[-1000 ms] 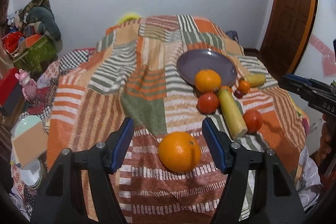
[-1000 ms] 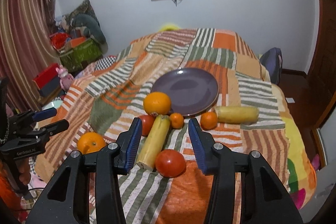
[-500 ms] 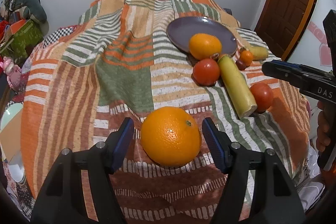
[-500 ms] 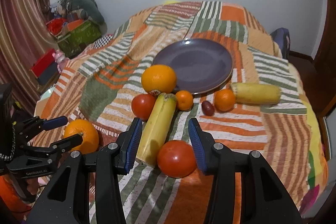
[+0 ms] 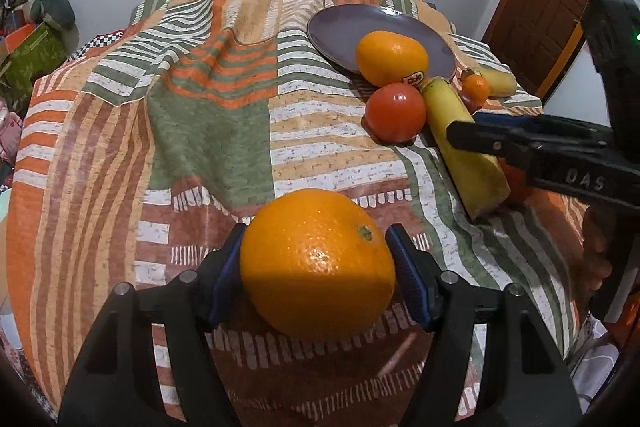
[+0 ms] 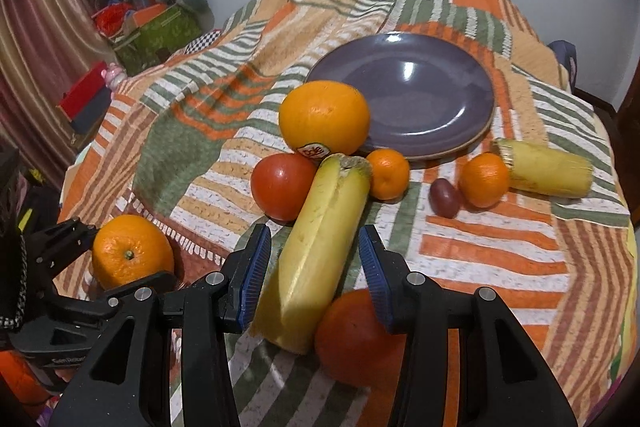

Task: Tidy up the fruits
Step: 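Grasp the yellow banana with the right tool and tilt it upright while left holds orange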

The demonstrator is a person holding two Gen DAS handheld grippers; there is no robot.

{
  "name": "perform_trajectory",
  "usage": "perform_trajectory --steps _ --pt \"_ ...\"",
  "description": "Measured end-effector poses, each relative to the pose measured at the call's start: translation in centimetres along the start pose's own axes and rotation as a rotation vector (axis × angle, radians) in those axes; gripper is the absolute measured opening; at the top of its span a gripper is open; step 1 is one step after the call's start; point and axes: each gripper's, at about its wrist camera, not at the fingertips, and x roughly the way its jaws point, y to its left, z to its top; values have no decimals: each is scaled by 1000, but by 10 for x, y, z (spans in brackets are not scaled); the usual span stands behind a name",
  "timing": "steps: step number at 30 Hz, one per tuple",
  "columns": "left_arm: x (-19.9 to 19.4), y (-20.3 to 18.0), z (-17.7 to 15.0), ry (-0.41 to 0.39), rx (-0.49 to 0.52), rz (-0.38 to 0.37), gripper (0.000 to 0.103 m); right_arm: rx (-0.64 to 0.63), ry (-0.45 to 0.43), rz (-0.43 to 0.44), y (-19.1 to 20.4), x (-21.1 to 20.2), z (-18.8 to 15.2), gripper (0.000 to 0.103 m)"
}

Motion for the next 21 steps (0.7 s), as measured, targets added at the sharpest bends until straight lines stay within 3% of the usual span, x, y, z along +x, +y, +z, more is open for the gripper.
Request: perform_trajectory --steps 11,21 --pt "1 0 4 9 18 -14 67 -54 50 -36 3 22 4 45" --pt "-12 -1 7 -1 -12 -21 67 -5 -10 -16 5 5 3 35"
